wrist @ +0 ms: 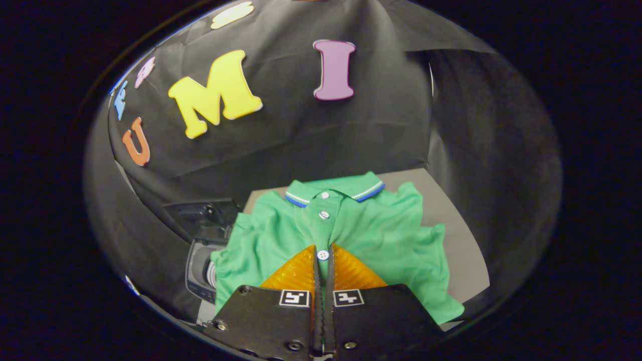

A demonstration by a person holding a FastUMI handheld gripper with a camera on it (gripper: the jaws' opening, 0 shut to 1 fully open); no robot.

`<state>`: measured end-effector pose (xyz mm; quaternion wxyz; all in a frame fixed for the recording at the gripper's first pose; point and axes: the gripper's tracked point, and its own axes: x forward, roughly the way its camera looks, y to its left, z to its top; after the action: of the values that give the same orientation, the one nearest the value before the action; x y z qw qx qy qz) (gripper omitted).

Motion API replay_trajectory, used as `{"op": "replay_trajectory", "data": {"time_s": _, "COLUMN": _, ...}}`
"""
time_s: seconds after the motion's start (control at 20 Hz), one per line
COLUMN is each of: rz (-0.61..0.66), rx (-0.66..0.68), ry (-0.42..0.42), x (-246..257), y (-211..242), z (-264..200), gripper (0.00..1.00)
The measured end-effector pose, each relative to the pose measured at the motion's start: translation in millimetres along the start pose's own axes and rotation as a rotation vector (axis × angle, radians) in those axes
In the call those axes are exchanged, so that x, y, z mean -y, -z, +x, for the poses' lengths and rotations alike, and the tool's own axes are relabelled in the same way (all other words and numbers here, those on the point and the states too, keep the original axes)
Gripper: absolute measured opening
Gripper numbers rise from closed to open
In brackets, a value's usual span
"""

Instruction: Put the clothes into the washing machine and then close the washing machine lid.

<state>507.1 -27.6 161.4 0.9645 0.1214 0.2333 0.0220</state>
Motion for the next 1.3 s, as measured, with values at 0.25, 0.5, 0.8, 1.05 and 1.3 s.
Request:
{"op": "replay_trajectory", "data": {"time_s": 0.25, "rz": 0.014, "rx": 0.159, "ry": -0.102, "x": -37.6, "y": -39.2, "z": -57.2, "gripper": 0.05}}
{"op": "replay_trajectory", "data": {"time_s": 0.5, "rz": -0.008, "rx": 0.3, "ry": -0.167, "x": -86.2, "y": -68.1, "z": -102.2, "gripper": 0.04}}
{"op": "replay_trajectory", "data": {"time_s": 0.8, "rz": -0.09, "rx": 0.41, "ry": -0.222, "x": -149.9, "y": -86.5, "z": -151.0, "gripper": 0.04}}
{"op": "replay_trajectory", "data": {"time_s": 1.05, "rz": -0.149, "rx": 0.45, "ry": -0.259, "x": -206.2, "y": -87.4, "z": -169.7, "gripper": 0.04}}
{"op": "replay_trajectory", "data": {"time_s": 1.3, "rz": -0.132, "rx": 0.424, "ry": -0.332, "x": -263.7, "y": -71.1, "z": -164.0, "gripper": 0.04}}
